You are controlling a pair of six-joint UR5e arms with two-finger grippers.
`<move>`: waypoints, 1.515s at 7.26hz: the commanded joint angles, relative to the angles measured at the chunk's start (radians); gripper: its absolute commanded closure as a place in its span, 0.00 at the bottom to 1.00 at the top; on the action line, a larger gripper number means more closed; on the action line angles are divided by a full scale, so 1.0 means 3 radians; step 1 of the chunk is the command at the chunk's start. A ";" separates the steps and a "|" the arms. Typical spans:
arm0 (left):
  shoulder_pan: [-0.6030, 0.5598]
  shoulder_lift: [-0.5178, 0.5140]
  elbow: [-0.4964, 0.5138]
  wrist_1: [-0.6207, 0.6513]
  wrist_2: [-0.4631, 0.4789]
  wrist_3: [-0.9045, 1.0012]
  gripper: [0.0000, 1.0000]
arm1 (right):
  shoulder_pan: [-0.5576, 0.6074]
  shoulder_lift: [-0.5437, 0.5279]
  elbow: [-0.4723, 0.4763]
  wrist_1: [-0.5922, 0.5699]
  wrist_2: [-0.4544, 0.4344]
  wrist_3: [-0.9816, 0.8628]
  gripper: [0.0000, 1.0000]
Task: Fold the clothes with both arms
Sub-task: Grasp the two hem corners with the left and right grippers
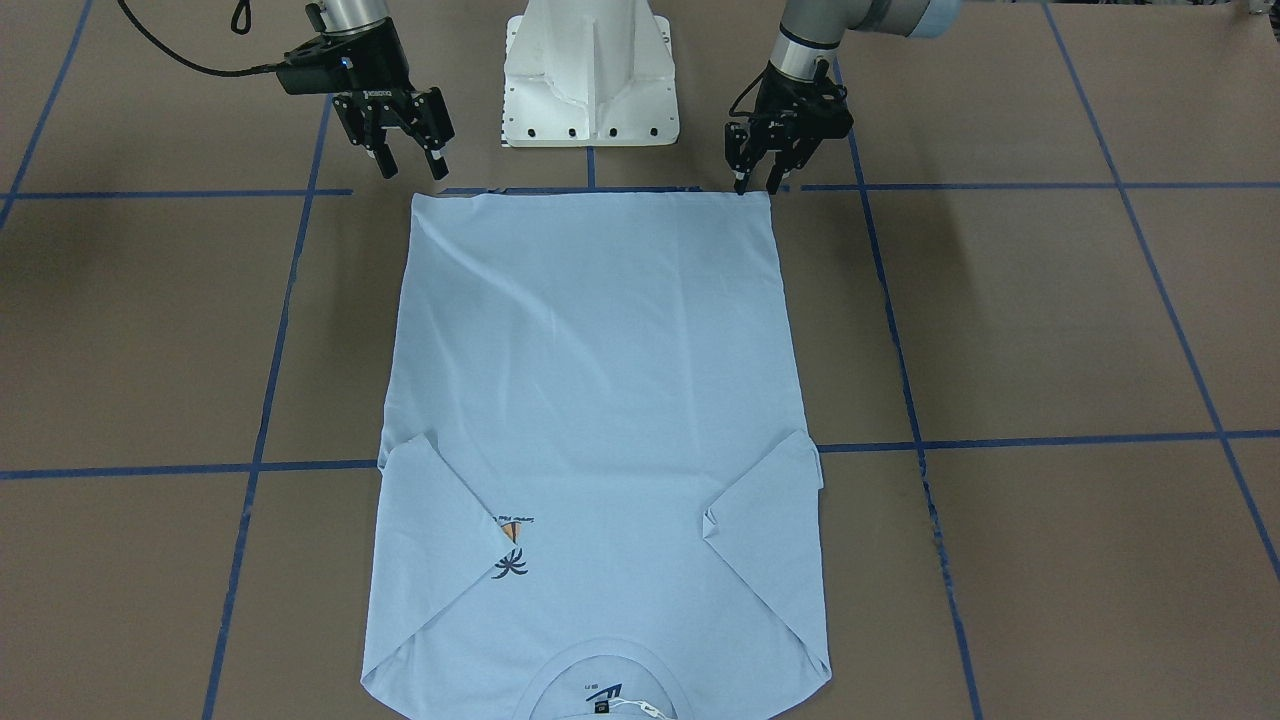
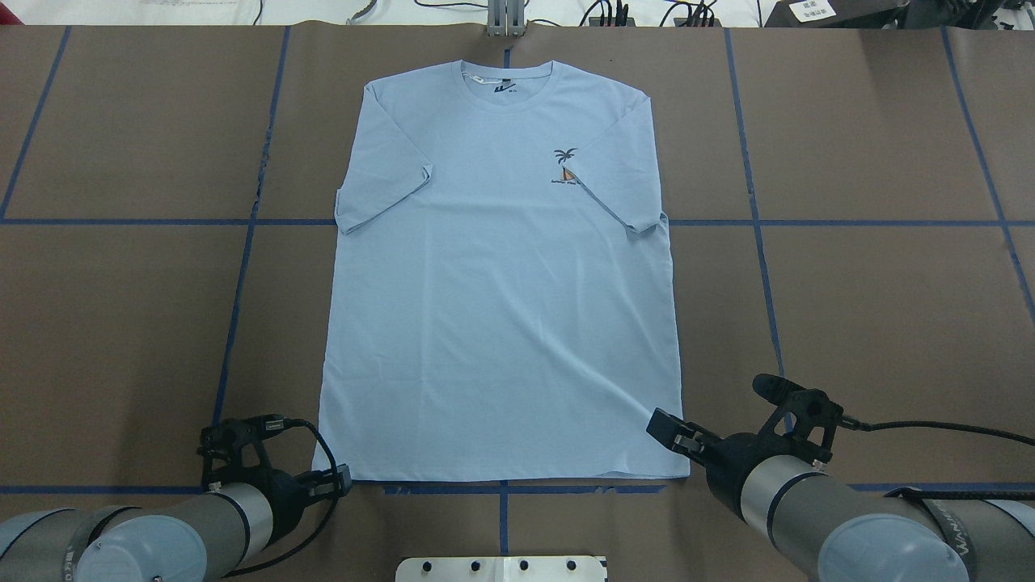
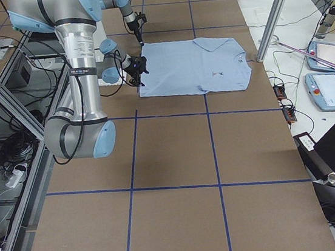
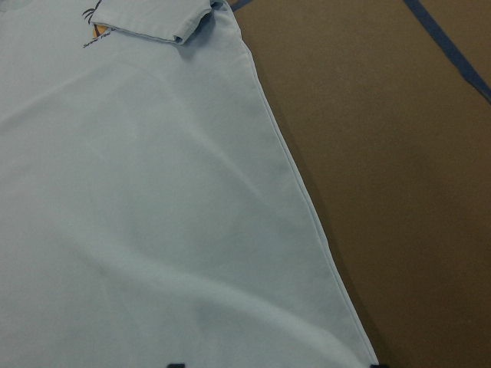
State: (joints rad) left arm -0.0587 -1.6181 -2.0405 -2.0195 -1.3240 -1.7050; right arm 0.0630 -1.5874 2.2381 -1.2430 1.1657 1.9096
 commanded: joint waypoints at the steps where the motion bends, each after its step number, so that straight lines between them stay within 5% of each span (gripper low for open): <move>1: 0.0001 -0.0037 0.0047 0.0003 -0.0025 0.0018 0.44 | 0.0000 0.0004 0.0000 0.0002 -0.0015 -0.0005 0.15; 2: -0.0004 -0.0037 0.0042 0.0003 -0.0025 0.0033 0.45 | -0.0005 0.0009 0.0000 0.0002 -0.0025 -0.0005 0.15; 3: -0.0004 -0.0037 0.0042 0.0003 -0.0025 0.0033 0.58 | -0.0005 0.0014 0.0000 0.0002 -0.0025 -0.0005 0.15; 5: -0.0009 -0.0032 0.0032 0.0003 -0.0025 0.0033 1.00 | -0.0005 0.0019 -0.0005 0.0002 -0.0025 -0.0005 0.14; 9: -0.0060 -0.0134 -0.0014 -0.0003 0.0001 0.0033 1.00 | -0.0112 0.0025 -0.0056 -0.0019 -0.0147 0.0071 0.17; 11: -0.0065 -0.0179 -0.0126 -0.0003 0.0001 0.0013 1.00 | -0.0189 0.0075 -0.0230 -0.0161 -0.0179 0.0581 0.40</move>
State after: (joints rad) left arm -0.0771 -1.6606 -2.0601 -2.0203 -1.3237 -1.6983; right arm 0.0218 -1.5760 2.1965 -1.2585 1.1194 1.9942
